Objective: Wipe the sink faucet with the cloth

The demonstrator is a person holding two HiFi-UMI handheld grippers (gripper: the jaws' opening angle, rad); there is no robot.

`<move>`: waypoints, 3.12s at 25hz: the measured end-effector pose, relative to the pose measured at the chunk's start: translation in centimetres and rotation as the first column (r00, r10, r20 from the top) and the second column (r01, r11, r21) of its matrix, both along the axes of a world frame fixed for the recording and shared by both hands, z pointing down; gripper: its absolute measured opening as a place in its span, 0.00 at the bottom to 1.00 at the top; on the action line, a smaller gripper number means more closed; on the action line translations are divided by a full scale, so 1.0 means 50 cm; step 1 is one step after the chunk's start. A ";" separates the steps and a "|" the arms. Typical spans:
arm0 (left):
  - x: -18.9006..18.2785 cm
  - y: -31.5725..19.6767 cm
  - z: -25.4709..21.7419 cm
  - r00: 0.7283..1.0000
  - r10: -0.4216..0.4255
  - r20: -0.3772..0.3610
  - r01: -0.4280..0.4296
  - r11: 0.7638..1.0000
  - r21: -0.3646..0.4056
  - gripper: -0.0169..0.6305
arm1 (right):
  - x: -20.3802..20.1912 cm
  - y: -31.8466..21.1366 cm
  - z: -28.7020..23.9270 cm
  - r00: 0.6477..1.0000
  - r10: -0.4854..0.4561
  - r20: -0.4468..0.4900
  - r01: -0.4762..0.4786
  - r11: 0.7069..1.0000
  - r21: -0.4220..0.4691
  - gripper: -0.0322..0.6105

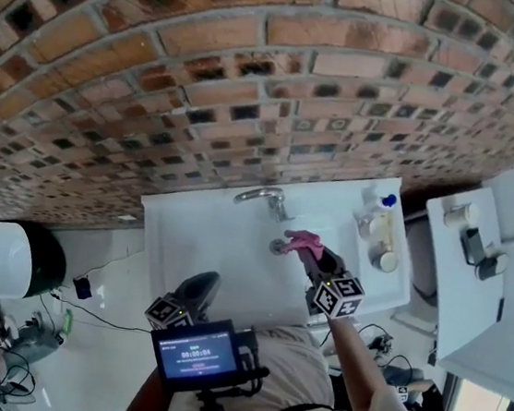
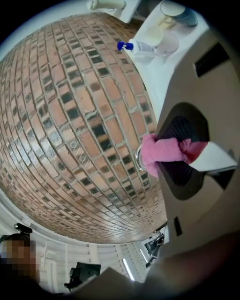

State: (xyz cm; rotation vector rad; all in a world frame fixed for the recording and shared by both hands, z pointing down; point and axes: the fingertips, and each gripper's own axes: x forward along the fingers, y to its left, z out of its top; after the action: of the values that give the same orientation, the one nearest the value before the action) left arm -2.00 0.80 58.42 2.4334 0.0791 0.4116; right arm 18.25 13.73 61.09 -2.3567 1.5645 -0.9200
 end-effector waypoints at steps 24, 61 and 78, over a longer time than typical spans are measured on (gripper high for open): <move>0.023 0.055 0.059 0.998 -0.011 0.062 0.018 0.992 -0.121 0.04 | 0.107 -0.074 0.236 0.999 -0.045 -0.015 0.041 0.984 -0.175 0.21; 0.222 -0.023 0.089 0.996 0.010 0.085 -0.005 0.998 -0.065 0.04 | 0.051 -0.149 0.360 0.997 0.009 0.077 0.012 0.966 -0.260 0.21; 0.192 -0.024 0.098 0.994 -0.044 0.101 0.051 0.997 -0.064 0.04 | 0.053 -0.180 0.476 0.980 -0.142 0.138 0.187 0.894 -0.407 0.22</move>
State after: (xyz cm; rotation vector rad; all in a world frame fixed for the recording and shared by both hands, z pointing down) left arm 7.59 -0.42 63.30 2.3409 -0.0081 0.5004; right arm 20.93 4.73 84.89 -2.4107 1.6837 -1.5307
